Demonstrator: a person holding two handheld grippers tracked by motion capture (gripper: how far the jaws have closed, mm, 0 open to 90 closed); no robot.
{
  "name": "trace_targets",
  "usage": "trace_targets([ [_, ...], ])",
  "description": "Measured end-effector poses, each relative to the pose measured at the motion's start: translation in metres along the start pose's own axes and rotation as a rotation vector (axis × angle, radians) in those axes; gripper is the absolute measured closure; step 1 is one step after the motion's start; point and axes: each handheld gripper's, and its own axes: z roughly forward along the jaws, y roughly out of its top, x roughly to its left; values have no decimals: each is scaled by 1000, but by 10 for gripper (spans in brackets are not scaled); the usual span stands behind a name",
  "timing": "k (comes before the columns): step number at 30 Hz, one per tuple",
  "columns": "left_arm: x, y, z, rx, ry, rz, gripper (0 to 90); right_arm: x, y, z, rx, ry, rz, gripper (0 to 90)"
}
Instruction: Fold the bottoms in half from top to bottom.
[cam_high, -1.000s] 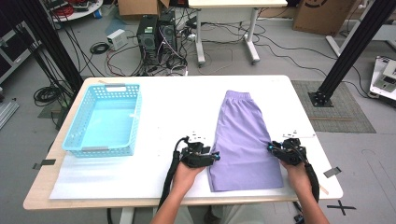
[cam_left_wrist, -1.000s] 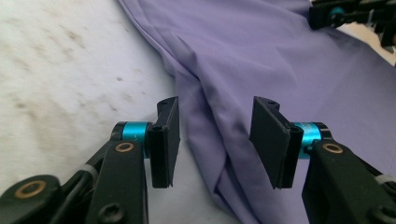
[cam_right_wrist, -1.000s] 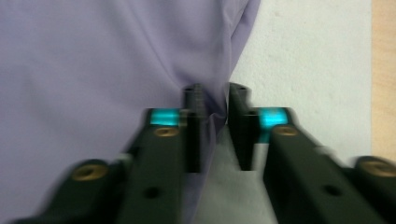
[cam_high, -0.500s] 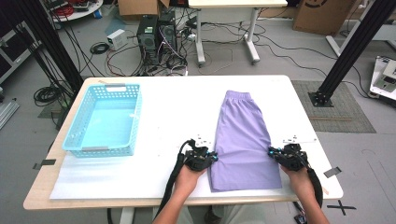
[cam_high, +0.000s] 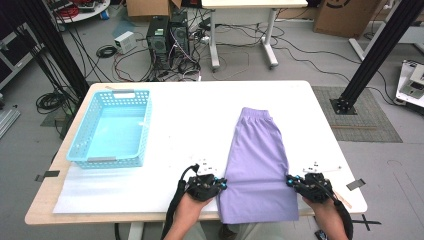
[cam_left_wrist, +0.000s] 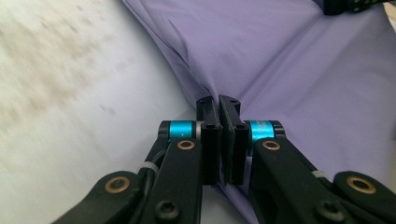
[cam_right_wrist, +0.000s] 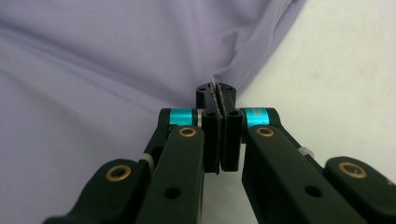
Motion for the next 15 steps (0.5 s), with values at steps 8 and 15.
trace_targets([
  [8,5,3,-7,-124,44,-48,474,-1,-3,-13,-55,35,43,646],
  [15,24,39,21,-119,57,-82,470,-21,32,14,-116,-15,88,583],
])
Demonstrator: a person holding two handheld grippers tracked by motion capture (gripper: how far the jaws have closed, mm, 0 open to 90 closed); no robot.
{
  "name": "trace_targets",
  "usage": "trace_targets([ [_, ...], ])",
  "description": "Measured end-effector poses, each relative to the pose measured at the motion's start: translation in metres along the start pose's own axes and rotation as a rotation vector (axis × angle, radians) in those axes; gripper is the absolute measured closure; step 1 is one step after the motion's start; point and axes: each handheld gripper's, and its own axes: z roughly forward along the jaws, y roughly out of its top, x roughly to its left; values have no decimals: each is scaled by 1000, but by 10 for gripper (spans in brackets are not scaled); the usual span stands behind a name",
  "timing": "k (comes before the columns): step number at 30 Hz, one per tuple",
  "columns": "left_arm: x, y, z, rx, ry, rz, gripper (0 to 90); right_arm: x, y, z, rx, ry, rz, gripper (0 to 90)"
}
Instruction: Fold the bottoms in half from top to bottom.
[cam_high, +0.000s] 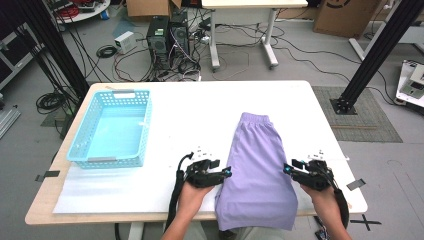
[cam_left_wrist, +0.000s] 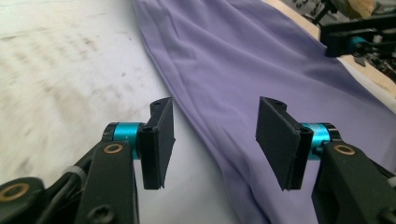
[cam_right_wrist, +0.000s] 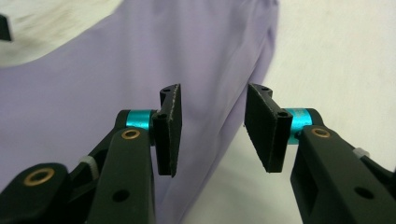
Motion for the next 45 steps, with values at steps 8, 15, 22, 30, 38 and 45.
trace_targets([
  [8,-10,1,26,93,29,44,752,-9,10,31,87,-59,6,856],
  [15,-21,-11,14,102,51,86,871,-8,-3,21,64,8,26,874],
  [22,-30,-32,-10,90,28,95,870,14,-17,8,67,7,-59,868],
  [30,-20,-28,-22,20,45,83,590,13,-12,-4,10,57,-76,558],
  [38,22,19,-5,-92,48,82,446,-14,33,34,-29,86,38,460],
  [45,38,38,16,-94,38,99,433,1,47,61,54,92,-82,894],
])
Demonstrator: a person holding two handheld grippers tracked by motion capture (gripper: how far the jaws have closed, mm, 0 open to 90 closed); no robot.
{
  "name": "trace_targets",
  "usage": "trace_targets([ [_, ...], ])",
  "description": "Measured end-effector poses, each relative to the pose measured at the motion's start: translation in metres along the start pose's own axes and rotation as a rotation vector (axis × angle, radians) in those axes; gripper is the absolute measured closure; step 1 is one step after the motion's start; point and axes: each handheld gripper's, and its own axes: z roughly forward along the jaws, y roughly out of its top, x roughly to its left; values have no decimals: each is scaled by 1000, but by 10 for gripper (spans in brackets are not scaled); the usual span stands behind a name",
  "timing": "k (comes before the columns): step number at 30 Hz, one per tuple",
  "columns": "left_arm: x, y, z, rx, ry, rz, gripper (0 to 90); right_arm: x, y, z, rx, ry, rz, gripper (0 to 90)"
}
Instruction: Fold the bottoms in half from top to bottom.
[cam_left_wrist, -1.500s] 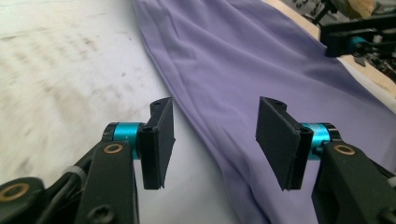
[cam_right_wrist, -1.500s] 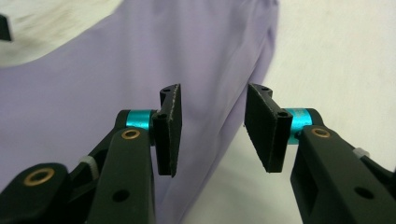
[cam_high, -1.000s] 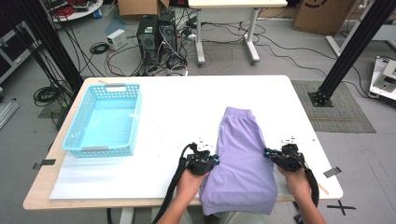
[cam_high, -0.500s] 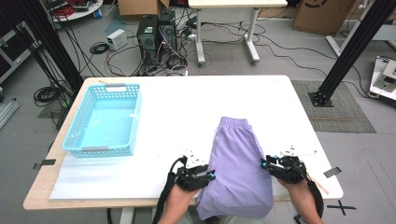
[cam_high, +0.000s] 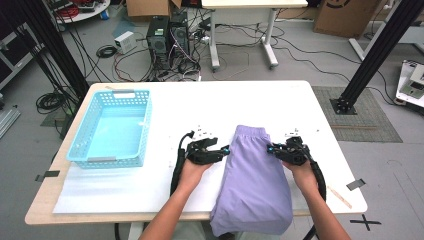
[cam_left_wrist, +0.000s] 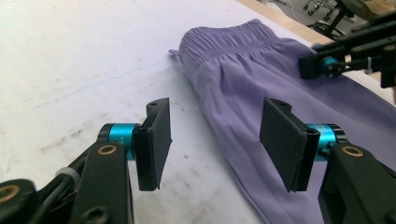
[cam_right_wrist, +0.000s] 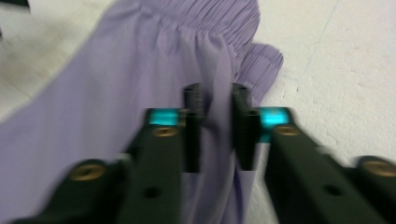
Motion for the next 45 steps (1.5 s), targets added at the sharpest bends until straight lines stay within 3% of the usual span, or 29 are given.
trace_targets([
  [5,1,-1,15,16,-1,-11,434,1,-13,-7,36,-70,-20,887],
  [7,-1,2,20,25,-10,-19,433,-1,-13,-8,43,-72,-15,772],
  [9,-3,6,24,23,-26,-7,429,-4,-10,-13,12,-43,11,700],
  [11,-4,11,28,31,-37,-12,429,-6,-5,-16,-23,-37,35,567],
  [13,-5,12,35,35,-26,0,432,-9,0,-15,-30,-34,51,523],
  [15,-3,10,45,56,-31,-18,432,-11,5,-7,-6,-55,46,459],
  [19,-3,10,60,137,-24,-22,461,-15,10,10,59,-47,56,494],
  [21,-5,11,63,139,-48,-32,505,-15,9,17,91,-56,39,571],
  [23,-11,11,67,173,-63,-6,582,-14,10,16,96,-77,21,688],
  [25,-18,11,70,204,-19,50,678,-13,10,17,97,-92,13,799],
  [26,-19,11,70,208,-3,56,710,-13,10,17,99,-81,13,827],
  [27,-19,11,70,210,8,47,757,-12,10,17,99,-75,14,874],
  [30,-19,12,69,216,11,31,846,-12,10,17,102,-63,22,884],
  [36,-9,17,54,151,20,11,852,-6,20,15,46,-37,6,888],
  [45,8,26,30,57,49,-16,852,8,49,29,-14,-29,-35,888],
])
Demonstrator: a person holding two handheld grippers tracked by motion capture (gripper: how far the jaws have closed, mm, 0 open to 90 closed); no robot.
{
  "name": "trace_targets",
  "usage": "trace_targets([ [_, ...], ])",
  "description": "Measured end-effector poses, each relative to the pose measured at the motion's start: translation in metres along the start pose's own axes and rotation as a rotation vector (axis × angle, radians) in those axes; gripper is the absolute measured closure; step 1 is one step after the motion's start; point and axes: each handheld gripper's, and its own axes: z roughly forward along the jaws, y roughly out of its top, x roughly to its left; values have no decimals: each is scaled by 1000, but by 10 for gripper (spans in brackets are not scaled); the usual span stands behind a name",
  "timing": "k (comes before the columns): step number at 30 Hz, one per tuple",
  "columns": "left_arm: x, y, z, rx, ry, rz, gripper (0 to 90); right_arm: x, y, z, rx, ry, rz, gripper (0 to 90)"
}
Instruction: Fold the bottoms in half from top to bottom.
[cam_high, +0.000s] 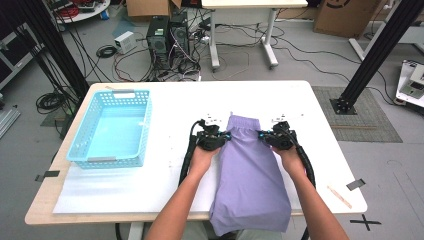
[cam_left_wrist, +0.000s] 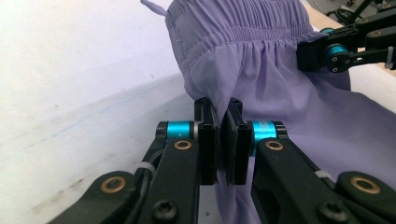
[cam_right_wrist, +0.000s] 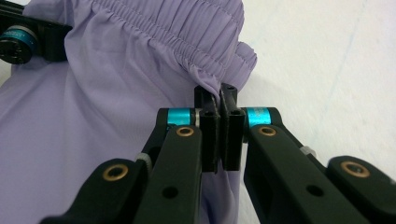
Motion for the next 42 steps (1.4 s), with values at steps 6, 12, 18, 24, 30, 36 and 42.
trace_targets([
  [6,-4,0,-10,-37,-18,27,852,3,2,-5,-25,17,-9,888],
  [12,-13,-7,-25,-89,-65,85,851,8,-7,-25,-73,47,-31,887],
  [18,-26,-19,-36,-118,-112,79,850,16,-18,-42,-95,50,-59,887],
  [24,-38,-37,-48,-129,-158,88,849,25,-37,-57,-100,69,-78,886],
  [30,-49,-59,-60,-116,-198,106,847,38,-59,-71,-100,94,-115,887],
  [36,-58,-76,-62,-65,-256,143,814,46,-80,-77,-65,100,-141,886],
  [42,-59,-76,-64,-39,-284,157,498,48,-98,-78,-15,126,-158,886],
])
